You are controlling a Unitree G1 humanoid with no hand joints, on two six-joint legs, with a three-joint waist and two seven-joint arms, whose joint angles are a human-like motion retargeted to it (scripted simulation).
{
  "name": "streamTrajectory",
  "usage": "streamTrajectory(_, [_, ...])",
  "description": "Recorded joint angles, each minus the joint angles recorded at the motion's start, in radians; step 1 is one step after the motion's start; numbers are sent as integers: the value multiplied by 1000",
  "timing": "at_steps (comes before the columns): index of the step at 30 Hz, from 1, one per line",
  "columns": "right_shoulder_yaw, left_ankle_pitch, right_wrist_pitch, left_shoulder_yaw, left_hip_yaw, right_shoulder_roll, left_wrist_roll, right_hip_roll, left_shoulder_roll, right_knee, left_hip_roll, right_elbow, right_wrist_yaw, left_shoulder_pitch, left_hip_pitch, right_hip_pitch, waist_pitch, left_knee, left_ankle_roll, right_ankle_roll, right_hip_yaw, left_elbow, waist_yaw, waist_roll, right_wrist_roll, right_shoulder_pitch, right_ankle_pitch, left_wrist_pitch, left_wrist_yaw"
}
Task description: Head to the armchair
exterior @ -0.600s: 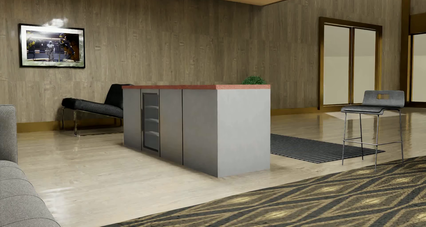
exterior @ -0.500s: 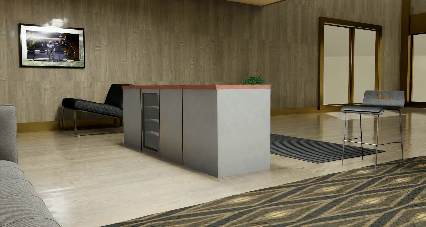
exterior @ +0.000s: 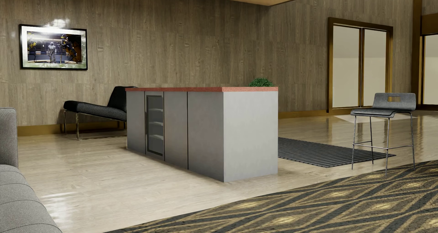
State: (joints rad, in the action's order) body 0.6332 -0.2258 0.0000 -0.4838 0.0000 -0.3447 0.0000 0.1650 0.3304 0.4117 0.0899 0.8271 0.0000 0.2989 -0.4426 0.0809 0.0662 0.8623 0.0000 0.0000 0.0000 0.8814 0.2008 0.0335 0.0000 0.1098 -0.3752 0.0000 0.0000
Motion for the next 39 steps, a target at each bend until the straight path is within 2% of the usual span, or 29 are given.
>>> streamTrajectory(4, [-19,114,0,-4,0,-2,0,-7,0,-20,7,-5,0,21,-121,173,30,-169,0,0,0,101,24,-1,0,-49,-146,0,0])
streamTrajectory(6, [8,96,0,12,0,3,0,-4,4,-41,44,45,0,23,-140,247,32,-164,0,0,0,118,75,1,0,-72,-135,0,0])
streamTrajectory(7, [65,99,0,1,0,-20,0,-28,5,-33,16,4,0,24,-155,269,22,-136,0,0,0,127,90,-9,0,-55,-116,0,0])
streamTrajectory(8, [-6,68,0,9,0,10,0,-57,0,-5,5,55,0,25,-193,253,7,-56,0,0,0,139,120,-21,0,-38,-67,0,0])
streamTrajectory(9, [68,34,0,2,0,9,0,-77,18,39,-7,71,0,39,-165,270,9,-2,0,0,0,116,130,-42,0,-28,15,0,0])
streamTrajectory(10, [65,-3,0,-22,0,6,0,-92,7,123,-24,66,0,19,-135,252,2,33,0,0,0,149,127,-43,0,7,184,0,0])
streamTrajectory(11, [79,-45,0,-21,0,2,0,-90,1,298,-14,78,0,20,-106,158,-25,47,0,0,0,154,109,-26,0,33,366,0,0])
streamTrajectory(12, [88,-82,0,3,0,12,0,-124,3,519,-53,86,0,10,-23,69,14,36,0,0,0,131,100,-36,0,42,481,0,0])
streamTrajectory(13, [60,-110,0,8,0,6,0,-134,-12,746,-95,60,0,-3,35,-47,32,14,0,0,0,106,24,-40,0,69,480,0,0])
streamTrajectory(14, [95,-123,0,-10,0,-4,0,-117,-6,892,-92,74,0,-18,133,-135,48,-32,0,0,0,96,-23,-20,0,78,451,0,0])
streamTrajectory(15, [76,-132,0,-5,0,4,0,-94,-3,940,-81,89,0,-23,212,-249,41,-80,0,0,0,56,-76,-1,0,101,439,0,0])
streamTrajectory(17, [-9,-116,0,14,0,1,0,-73,-8,716,-81,46,0,-44,395,-396,60,-213,0,0,0,-8,-220,27,0,155,534,0,0])
streamTrajectory(19, [37,-110,0,10,0,-20,0,-54,24,329,-69,42,0,-83,547,-496,58,-325,0,0,0,-72,-294,37,0,177,630,0,0])
streamTrajectory(20, [18,-126,0,17,0,-16,0,-53,36,151,-69,44,0,-101,613,-527,52,-365,0,0,0,-101,-329,37,0,185,514,0,0])
streamTrajectory(21, [31,-147,0,19,0,-22,0,-60,50,33,-69,30,0,-124,667,-552,36,-380,0,0,0,-124,-345,32,0,198,270,0,0])
streamTrajectory(22, [35,-168,0,27,0,-16,0,-61,56,27,-59,53,0,-146,701,-577,23,-375,0,0,0,-126,-359,37,0,204,87,0,0])
streamTrajectory(23, [53,-177,0,47,0,-22,0,-67,54,20,-59,50,0,-155,732,-587,33,-365,0,0,0,-121,-399,38,0,208,135,0,0])
streamTrajectory(24, [51,-144,0,66,0,-24,0,-59,49,82,-46,56,0,-151,762,-631,26,-339,0,0,0,-112,-414,48,0,214,389,0,0])
streamTrajectory(25, [61,-48,0,89,0,-20,0,-41,32,163,-21,66,0,-139,753,-675,15,-292,0,0,0,-96,-425,77,0,214,609,0,0])
streamTrajectory(26, [75,141,0,82,0,-21,0,-10,14,238,12,90,0,-121,747,-647,25,-161,0,0,0,-67,-404,101,0,208,659,0,0])
streamTrajectory(27, [87,343,0,70,0,-15,0,22,7,273,25,112,0,-99,654,-612,12,36,0,0,0,-34,-370,102,0,192,651,0,0])
streamTrajectory(28, [67,360,0,27,0,-18,0,58,13,279,52,87,0,-89,523,-565,6,270,0,0,0,-19,-339,112,0,188,617,0,0])
streamTrajectory(29, [37,217,0,18,0,-14,0,79,11,236,66,76,0,-79,439,-452,31,436,0,0,0,-26,-291,112,0,171,552,0,0])
streamTrajectory(31, [12,9,0,-6,0,-12,0,63,11,161,36,71,0,-59,246,-259,48,514,0,0,0,-11,-174,69,0,106,401,0,0])
streamTrajectory(33, [27,-30,0,-14,0,-49,0,39,25,67,34,-17,0,-11,129,-59,53,295,0,0,0,-31,-52,40,0,57,233,0,0])
streamTrajectory(36, [-70,116,0,5,0,-66,0,6,23,-12,40,-55,0,17,18,149,21,-238,0,0,0,8,21,23,0,-38,0,0,0])
streamTrajectory(37, [-93,153,0,9,0,-71,0,-3,23,-12,43,-73,0,23,2,172,1,-360,0,0,0,16,36,14,0,-59,-12,0,0])
streamTrajectory(38, [-105,135,0,-3,0,-79,0,-3,21,-9,49,-80,0,20,-19,207,-5,-382,0,0,0,40,50,18,0,-75,7,0,0])
streamTrajectory(39, [-109,88,0,11,0,-80,0,-32,19,24,26,-103,0,27,-34,250,5,-309,0,0,0,47,69,1,0,-67,53,0,0])
